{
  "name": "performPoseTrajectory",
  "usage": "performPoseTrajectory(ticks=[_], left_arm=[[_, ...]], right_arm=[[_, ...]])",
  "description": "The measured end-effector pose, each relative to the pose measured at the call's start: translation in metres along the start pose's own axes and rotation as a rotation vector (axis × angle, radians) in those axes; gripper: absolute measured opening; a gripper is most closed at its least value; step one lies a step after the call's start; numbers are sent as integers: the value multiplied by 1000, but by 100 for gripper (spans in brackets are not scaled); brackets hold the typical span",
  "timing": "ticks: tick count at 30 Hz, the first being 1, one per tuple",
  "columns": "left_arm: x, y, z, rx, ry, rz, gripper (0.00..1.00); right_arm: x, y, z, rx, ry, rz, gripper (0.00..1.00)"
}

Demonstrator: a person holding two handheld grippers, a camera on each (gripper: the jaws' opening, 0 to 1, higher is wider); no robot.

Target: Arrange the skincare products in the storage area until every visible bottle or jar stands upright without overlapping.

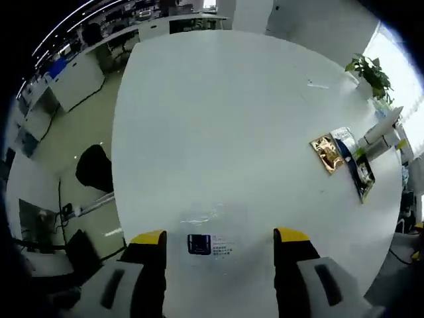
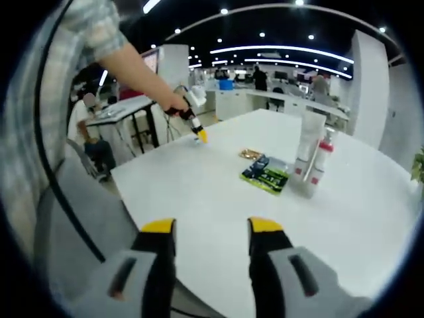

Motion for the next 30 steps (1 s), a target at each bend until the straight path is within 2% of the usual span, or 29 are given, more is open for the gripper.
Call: performPoseTrajectory(ticks=[3,9,12,14,15,16,18,25,28,30], left_arm=[[4,-6,5,26,-7,-2,68],[9,-4,5,10,18,19,60],[7,-5,3,-22,12,10,58],[6,-5,2,-40,13,-6,53],[6,-5,2,-46,10,-1,43],[4,-6,2,-56,1,6,41],[6,-7,3,-79,7,-25,41],[-2,-11,-1,-93,12,-31,41],[-10,-16,-7,-95,-2,-34,41],[-14,-16,-11,-129,-24,-58,41]], right_arm=[[1,-1,1,5,10,3,41],[4,-3,3,18,29,8,41],[5,-4,4,27,43,19,41],[5,-5,5,33,46,25,41],[5,-6,5,37,47,24,41],[5,-7,5,40,49,23,41],[6,-8,6,50,56,23,41],[6,-10,7,58,59,32,40],[8,-11,8,66,73,30,40],[9,-11,8,69,78,26,40]])
Point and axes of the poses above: the point that each gripper's makers call its tool centre point, and the gripper's own axes: z roughly forward along the fingers, x roughly to its left, y roughly out of its top, the point moved 5 cm from there along -z, roughly backward along the fingers, and after that the axes turned 9 degrees about -z, right-handed, at the moved point
